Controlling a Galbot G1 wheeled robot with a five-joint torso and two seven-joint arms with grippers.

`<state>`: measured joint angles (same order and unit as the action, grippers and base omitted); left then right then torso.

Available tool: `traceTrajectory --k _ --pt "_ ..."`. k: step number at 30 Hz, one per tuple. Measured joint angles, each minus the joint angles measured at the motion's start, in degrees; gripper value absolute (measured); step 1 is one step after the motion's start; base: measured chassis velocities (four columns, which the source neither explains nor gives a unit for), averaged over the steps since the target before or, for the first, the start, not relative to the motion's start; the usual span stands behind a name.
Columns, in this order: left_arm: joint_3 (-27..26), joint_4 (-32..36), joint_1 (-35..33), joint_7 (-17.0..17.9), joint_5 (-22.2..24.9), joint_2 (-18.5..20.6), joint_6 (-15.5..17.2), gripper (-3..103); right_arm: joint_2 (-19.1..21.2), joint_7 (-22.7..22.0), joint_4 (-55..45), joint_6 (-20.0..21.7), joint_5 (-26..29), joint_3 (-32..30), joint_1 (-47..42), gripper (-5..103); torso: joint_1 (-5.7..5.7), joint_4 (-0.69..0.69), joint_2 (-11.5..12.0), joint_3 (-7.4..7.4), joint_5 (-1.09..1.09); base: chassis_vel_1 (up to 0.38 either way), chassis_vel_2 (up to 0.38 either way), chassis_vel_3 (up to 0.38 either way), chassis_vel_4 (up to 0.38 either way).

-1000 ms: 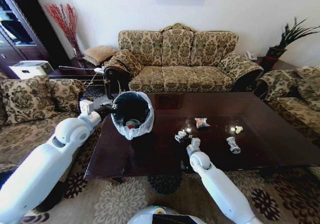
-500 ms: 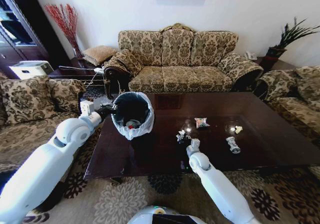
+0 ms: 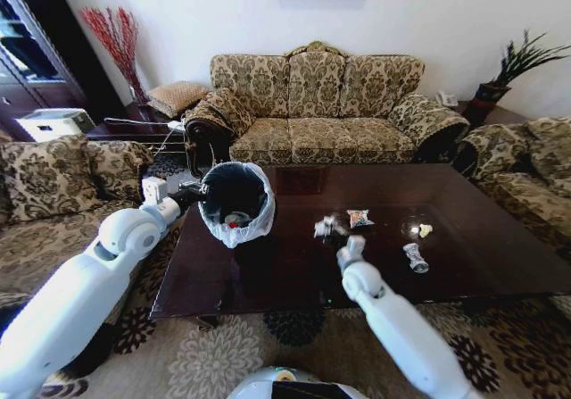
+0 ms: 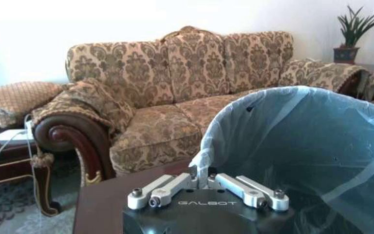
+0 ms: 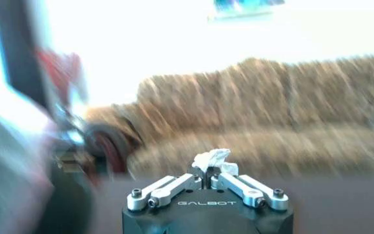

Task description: Move to the front of the table and place the trash on the table into the trash bin.

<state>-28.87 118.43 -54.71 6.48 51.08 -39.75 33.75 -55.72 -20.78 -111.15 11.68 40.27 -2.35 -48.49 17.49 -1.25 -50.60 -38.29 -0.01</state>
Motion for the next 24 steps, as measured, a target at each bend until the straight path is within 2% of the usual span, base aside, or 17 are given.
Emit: traceTrajectory --k 4,5,7,8,9,11,13,15,17,23,24 --pt "0.96 0.15 0.01 -0.68 0.00 -1.09 0.07 1 8.06 0.26 -9.41 3.07 10.79 4.85 12.89 0 -0.01 0.01 0.00 0.00 -0.02 0.000 0.000 0.000 0.000" --pt "0.96 0.15 0.01 -0.68 0.00 -1.09 0.07 1 8.06 0.26 -9.41 3.07 10.79 4.85 12.89 0 -0.01 0.01 0.00 0.00 -0.02 0.000 0.000 0.000 0.000" --pt "1.40 0.23 0.12 -0.66 -0.06 -1.58 0.12 1 9.49 0.64 -10.50 3.67 14.11 8.17 18.46 0 0.00 0.02 0.00 0.00 0.02 0.000 0.000 0.000 0.000" --pt "1.78 0.34 0.17 -0.66 -0.15 -2.06 0.19 1 9.69 0.65 -11.35 4.21 17.44 12.70 25.54 0 0.00 0.01 0.00 0.00 0.00 0.000 0.000 0.000 0.000" --pt "1.93 0.36 0.17 -0.59 -0.22 -2.35 0.25 1 9.01 0.47 -11.62 4.65 19.12 15.33 29.32 0 0.00 0.01 0.00 0.00 0.00 0.000 0.000 0.000 0.000" --pt "2.00 0.37 0.17 -0.57 -0.24 -2.48 0.27 1 8.42 0.14 -11.74 4.85 19.98 16.83 31.38 0 0.01 -0.01 0.00 0.00 0.00 0.000 0.000 0.000 0.000" --pt "2.26 0.39 0.18 -0.44 -0.34 -3.00 0.42 1 4.67 -1.24 -11.65 5.62 22.53 23.23 37.22 0 0.00 -0.02 0.00 0.00 -0.01 0.000 0.000 0.000 0.000" --pt "2.27 0.39 0.19 -0.39 -0.36 -3.08 0.47 1 3.69 -1.43 -11.49 5.70 22.73 24.39 37.94 0 0.00 -0.02 0.00 0.00 -0.02 0.000 0.000 0.000 0.000" --pt "2.13 0.39 0.11 -0.28 -0.38 -3.16 0.65 1 0.36 -1.78 -10.72 5.95 22.80 29.36 39.37 0 0.00 -0.02 0.00 0.00 -0.01 0.000 0.000 0.000 0.000" --pt "1.22 0.34 -0.55 -0.26 -0.39 -2.76 0.66 1 -1.77 -0.18 -9.27 9.54 22.32 32.47 38.82 0 0.00 0.02 0.00 0.00 0.01 0.000 0.000 0.000 0.000" --pt "1.15 0.25 -0.66 -0.31 -0.39 -2.67 0.65 1 -2.44 0.10 -8.65 9.92 22.08 33.09 38.56 5 0.00 0.02 0.00 0.00 0.01 0.000 0.000 0.000 0.000"
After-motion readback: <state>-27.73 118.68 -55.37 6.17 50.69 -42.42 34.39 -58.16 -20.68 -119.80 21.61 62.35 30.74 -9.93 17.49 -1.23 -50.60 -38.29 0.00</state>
